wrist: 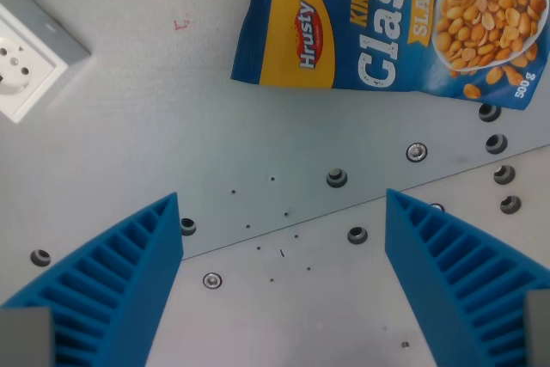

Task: Move in base positive y

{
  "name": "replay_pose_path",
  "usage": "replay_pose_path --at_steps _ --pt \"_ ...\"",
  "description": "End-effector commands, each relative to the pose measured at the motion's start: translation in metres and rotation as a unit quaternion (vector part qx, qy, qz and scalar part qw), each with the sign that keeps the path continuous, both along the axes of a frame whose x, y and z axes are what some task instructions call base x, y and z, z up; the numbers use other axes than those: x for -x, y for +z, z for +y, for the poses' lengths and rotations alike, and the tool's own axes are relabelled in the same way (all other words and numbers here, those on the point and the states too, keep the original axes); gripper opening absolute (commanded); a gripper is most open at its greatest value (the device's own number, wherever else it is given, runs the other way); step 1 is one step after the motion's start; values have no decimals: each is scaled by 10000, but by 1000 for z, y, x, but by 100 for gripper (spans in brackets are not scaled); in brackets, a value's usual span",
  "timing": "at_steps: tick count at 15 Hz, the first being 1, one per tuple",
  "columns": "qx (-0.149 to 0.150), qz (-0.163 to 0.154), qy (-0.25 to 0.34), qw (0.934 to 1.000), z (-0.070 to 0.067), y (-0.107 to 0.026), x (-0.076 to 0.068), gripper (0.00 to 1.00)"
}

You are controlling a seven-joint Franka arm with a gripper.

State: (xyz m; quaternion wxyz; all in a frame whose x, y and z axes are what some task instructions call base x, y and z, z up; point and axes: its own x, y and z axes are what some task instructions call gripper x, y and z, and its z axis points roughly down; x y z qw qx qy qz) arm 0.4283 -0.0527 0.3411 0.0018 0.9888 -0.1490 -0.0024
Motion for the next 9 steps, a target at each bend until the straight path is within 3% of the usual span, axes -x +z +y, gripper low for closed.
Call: replay_pose_path --at_steps 1,9 --pt "3 -26 -5 10000 6 2 2 100" --pt "3 -26 -5 10000 51 2 12 100"
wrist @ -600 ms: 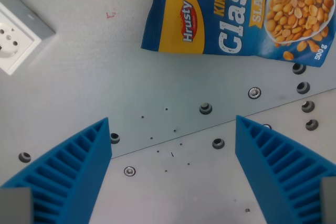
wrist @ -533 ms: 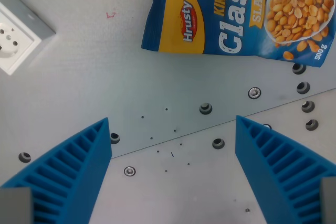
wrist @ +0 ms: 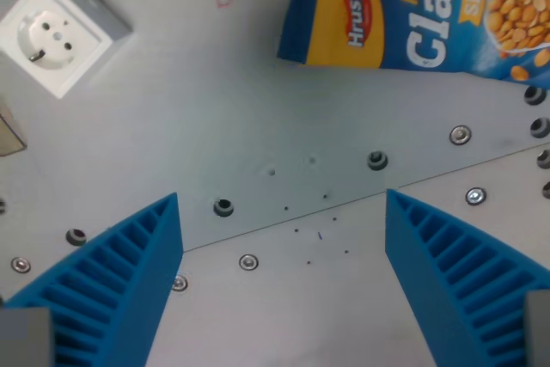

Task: Move in base positive y

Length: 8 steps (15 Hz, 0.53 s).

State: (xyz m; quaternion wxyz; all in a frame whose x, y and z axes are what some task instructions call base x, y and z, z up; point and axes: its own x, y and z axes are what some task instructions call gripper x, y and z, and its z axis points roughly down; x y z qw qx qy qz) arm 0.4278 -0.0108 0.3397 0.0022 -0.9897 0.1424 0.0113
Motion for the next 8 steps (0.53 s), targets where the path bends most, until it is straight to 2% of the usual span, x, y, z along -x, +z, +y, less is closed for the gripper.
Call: replay_pose_path --at_steps 1,8 --pt "56 -108 -70 9999 14 3 13 100" --pt "56 -108 -70 9999 53 3 21 100"
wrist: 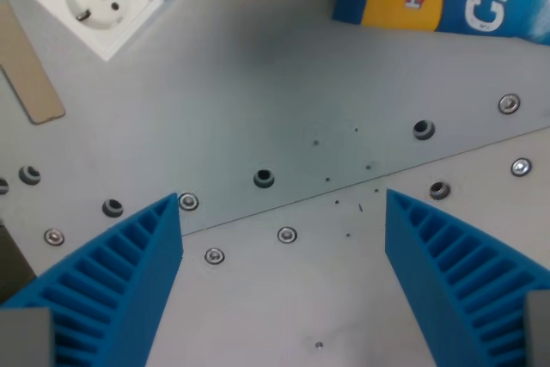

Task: Move in base positive y

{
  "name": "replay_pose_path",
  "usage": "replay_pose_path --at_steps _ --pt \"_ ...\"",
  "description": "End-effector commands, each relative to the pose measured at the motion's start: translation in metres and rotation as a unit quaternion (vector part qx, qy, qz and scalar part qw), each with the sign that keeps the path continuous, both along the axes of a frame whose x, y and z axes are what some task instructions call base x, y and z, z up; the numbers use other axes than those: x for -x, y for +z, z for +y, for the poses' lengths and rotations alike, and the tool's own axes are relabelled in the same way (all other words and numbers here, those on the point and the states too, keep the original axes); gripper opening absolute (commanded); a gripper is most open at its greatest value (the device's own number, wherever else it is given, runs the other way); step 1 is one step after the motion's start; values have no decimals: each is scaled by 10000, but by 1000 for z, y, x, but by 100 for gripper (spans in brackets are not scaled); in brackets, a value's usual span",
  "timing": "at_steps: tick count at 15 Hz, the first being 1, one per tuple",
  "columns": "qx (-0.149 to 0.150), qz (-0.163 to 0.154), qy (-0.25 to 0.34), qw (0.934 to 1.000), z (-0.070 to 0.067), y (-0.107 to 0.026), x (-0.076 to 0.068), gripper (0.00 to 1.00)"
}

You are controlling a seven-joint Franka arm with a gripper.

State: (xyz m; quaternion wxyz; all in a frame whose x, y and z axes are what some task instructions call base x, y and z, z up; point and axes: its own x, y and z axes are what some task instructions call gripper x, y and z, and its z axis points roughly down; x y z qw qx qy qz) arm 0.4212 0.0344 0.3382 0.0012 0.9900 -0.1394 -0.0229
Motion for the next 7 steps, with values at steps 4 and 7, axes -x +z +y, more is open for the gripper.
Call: replay_pose_path --at_steps 4,7 --pt "39 -228 -101 9997 31 4 19 100" --pt "39 -228 -101 9997 47 4 22 100"
